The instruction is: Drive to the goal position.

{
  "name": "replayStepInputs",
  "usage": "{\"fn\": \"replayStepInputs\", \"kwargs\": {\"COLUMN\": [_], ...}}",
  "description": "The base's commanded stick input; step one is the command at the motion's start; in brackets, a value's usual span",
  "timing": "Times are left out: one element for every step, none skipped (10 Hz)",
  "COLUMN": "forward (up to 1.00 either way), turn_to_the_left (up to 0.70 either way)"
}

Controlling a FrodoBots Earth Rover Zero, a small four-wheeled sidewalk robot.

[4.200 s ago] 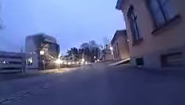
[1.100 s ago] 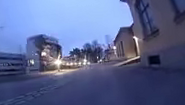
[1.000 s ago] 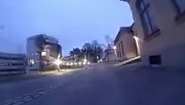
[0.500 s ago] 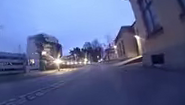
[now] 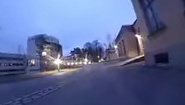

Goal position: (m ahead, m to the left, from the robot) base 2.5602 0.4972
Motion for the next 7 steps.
{"fn": "replayStepInputs", "kwargs": {"forward": [0.5, 0.5, 0.5, 0.5, 0.5, 0.5, 0.5], "turn_to_the_left": [0.0, 0.0, 0.0, 0.0, 0.0, 0.0, 0.0]}}
